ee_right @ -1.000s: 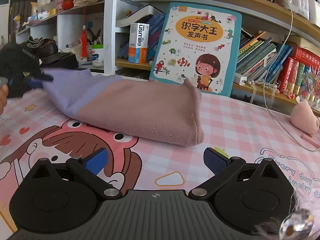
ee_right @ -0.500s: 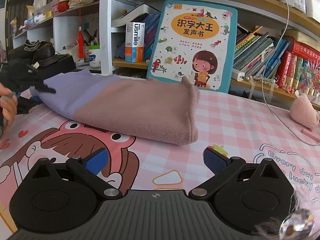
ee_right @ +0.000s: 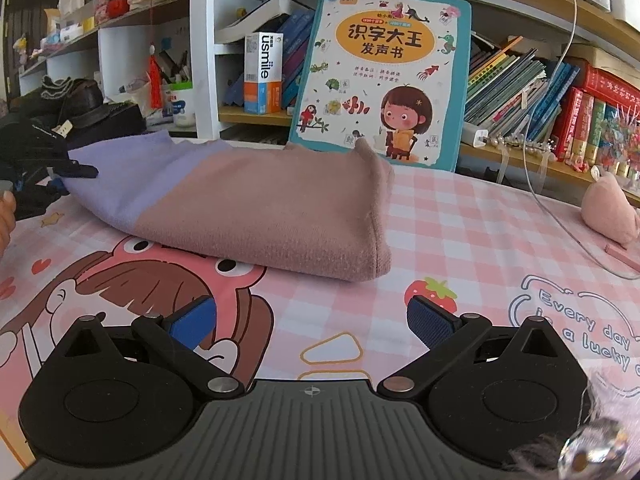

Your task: Fold clothes

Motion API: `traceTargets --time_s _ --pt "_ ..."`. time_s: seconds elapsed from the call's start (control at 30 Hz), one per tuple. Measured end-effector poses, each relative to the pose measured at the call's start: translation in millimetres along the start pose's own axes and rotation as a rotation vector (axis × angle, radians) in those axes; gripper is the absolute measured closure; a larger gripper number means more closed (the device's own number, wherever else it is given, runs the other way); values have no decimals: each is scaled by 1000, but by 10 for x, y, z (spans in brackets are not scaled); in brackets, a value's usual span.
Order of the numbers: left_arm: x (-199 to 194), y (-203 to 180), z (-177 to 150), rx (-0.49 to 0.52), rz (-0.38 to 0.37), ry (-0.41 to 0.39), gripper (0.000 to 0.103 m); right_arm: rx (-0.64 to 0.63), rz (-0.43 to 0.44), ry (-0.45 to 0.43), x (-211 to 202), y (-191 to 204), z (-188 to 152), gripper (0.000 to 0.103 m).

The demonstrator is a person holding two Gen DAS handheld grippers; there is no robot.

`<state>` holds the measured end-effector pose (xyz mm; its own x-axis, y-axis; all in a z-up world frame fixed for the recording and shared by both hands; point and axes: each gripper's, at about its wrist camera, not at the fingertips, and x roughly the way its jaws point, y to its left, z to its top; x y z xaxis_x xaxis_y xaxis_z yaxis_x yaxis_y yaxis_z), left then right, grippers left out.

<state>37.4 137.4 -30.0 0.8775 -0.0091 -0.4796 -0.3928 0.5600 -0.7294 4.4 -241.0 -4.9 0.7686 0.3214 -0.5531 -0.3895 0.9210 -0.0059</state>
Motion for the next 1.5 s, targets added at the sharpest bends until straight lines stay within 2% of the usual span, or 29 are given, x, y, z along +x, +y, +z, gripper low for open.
traceTargets --time_s 0.13,0.2,0.27,0.4,0.6,0.9,1.0,1.07,1.27,1.4,1.47,1.5 --pt "103 -4 -32 12 21 21 77 -7 -5 14 19 14 3 1" --pt "140 10 -46 10 14 13 76 -9 -8 18 24 17 3 1" --pt "160 0 -53 24 11 5 77 -6 -6 23 33 11 3 1" --pt "165 65 -45 18 -4 14 90 17 -3 43 63 -31 7 1" --pt "97 227 68 -26 -37 15 91 25 -8 58 84 -35 12 1" --pt "-61 506 246 -55 -33 -31 91 -39 45 85 134 64 8 1" --pt "-84 564 263 -58 -39 -36 90 -46 92 79 125 72 10 1" --pt "-78 551 261 -40 -36 -39 90 -70 128 68 131 81 31 1" --pt "-77 533 258 -16 -28 -41 88 -115 144 -29 126 -3 311 1" --pt "-73 512 251 -4 -16 -45 88 -89 140 -81 247 -154 528 1" --pt "-71 516 260 -8 -18 -41 88 -93 112 -96 354 -212 581 6" --pt "-70 523 270 -14 -19 -35 88 -99 92 -103 409 -234 597 12"
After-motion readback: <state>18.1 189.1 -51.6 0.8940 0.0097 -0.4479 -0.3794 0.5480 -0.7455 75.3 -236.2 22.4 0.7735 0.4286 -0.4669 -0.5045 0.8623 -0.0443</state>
